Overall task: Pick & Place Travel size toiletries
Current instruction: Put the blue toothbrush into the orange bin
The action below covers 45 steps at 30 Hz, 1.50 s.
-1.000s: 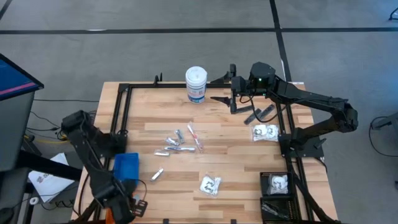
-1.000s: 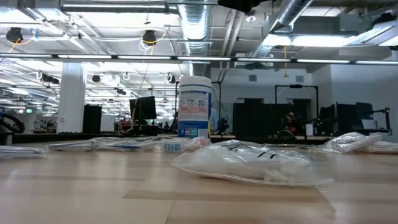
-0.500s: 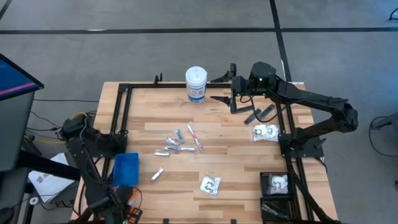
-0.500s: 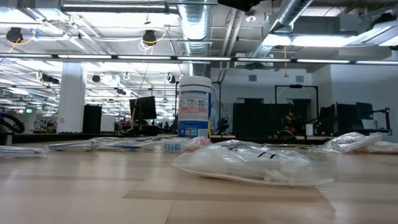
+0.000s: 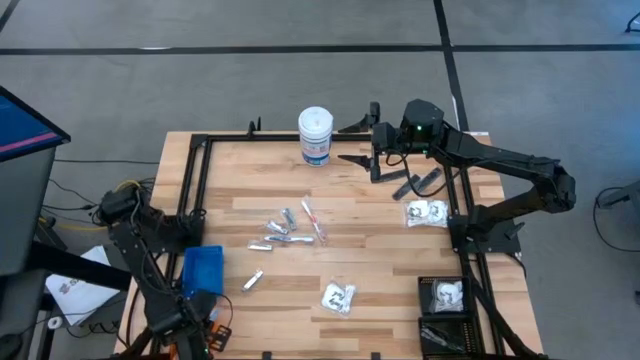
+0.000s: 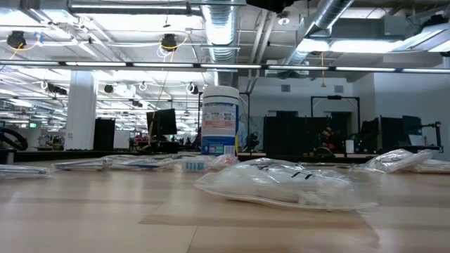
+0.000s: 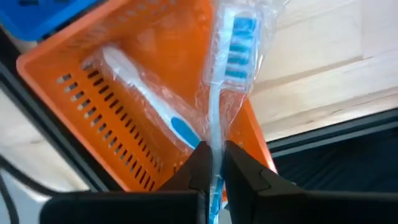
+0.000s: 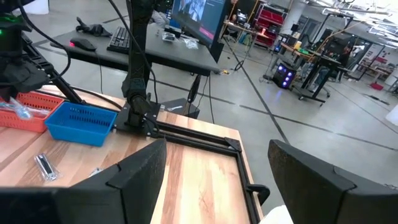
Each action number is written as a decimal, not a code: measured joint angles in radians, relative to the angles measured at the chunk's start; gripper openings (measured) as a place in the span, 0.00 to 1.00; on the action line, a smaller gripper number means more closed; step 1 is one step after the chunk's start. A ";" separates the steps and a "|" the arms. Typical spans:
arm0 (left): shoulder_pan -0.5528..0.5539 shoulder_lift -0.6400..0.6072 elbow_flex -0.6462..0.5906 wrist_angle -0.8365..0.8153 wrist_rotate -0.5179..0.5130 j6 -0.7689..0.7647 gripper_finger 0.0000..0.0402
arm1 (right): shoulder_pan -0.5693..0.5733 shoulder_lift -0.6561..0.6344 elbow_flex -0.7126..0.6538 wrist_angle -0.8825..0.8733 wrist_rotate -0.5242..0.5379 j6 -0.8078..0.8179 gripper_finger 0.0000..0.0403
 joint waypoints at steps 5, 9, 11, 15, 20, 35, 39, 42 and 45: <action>-0.007 -0.043 0.026 -0.048 -0.041 0.004 0.04 | 0.000 0.000 0.000 0.008 0.000 0.000 0.69; -0.011 -0.061 0.031 -0.072 0.128 -0.019 0.04 | 0.000 0.000 0.000 0.014 0.000 0.000 0.69; -0.015 -0.067 0.031 -0.084 0.148 -0.024 0.04 | 0.003 0.000 0.000 0.013 0.000 0.000 0.69; -0.019 -0.067 0.015 -0.096 0.147 -0.005 0.04 | 0.006 0.000 0.000 0.014 0.000 0.000 0.69; -0.007 -0.066 -0.037 -0.079 0.131 0.022 0.04 | 0.006 0.000 0.000 0.015 0.000 0.000 0.69; 0.026 -0.044 -0.135 0.015 0.094 0.161 0.06 | 0.006 0.004 0.000 0.017 -0.001 0.000 0.69; 0.030 -0.043 -0.141 0.032 0.018 0.158 0.08 | 0.008 0.039 -0.002 0.033 0.000 0.000 0.69; 0.038 -0.043 -0.141 0.065 0.008 0.148 0.10 | 0.003 0.067 0.000 0.071 0.000 0.000 0.69; 0.039 -0.046 -0.141 0.092 0.004 0.135 0.11 | 0.004 0.108 0.000 0.105 0.003 0.000 0.69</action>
